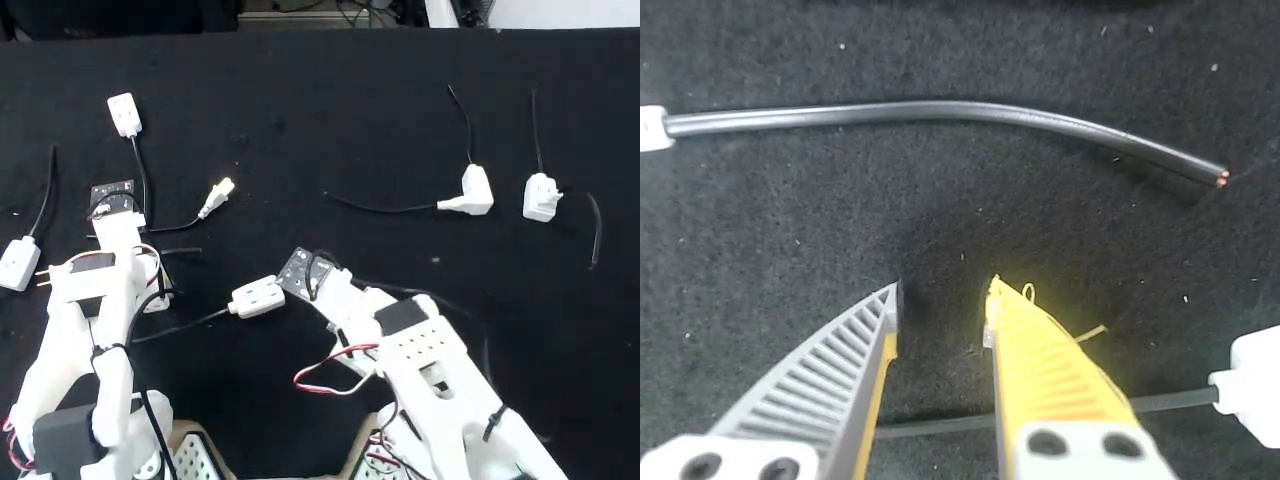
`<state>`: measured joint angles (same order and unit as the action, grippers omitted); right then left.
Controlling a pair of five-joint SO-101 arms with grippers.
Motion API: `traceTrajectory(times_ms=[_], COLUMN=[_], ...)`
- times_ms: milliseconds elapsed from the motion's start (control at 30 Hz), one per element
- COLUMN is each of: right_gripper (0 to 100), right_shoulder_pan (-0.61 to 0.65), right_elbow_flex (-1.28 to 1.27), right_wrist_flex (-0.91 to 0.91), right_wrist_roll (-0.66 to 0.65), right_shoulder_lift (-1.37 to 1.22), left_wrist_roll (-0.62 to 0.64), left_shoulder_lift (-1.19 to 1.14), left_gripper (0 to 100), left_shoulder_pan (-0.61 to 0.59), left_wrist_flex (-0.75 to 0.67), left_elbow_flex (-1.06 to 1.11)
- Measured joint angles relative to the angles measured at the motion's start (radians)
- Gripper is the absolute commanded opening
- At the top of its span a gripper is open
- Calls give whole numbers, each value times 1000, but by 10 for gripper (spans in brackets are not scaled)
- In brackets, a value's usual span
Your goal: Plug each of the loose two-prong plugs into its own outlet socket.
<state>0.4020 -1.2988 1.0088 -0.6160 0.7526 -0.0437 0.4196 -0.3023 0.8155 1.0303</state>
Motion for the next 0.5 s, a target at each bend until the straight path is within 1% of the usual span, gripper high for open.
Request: traceTrajectory(times_ms=[200,433,500], right_gripper=[110,112,111], right_shoulder_pan=[3,3,3], right_elbow_flex=[14,14,14], right_wrist_flex=[-3,-52,-57], right_wrist_roll=[5,8,37], right_shoulder_lift=[-63,-109,-109], left_wrist_roll=[0,0,0], left_shoulder_lift=[0,0,0], left_gripper=[145,145,145], left_shoulder_pan=[0,0,0], left_wrist_flex=[0,0,0], left_elbow_flex=[0,0,0])
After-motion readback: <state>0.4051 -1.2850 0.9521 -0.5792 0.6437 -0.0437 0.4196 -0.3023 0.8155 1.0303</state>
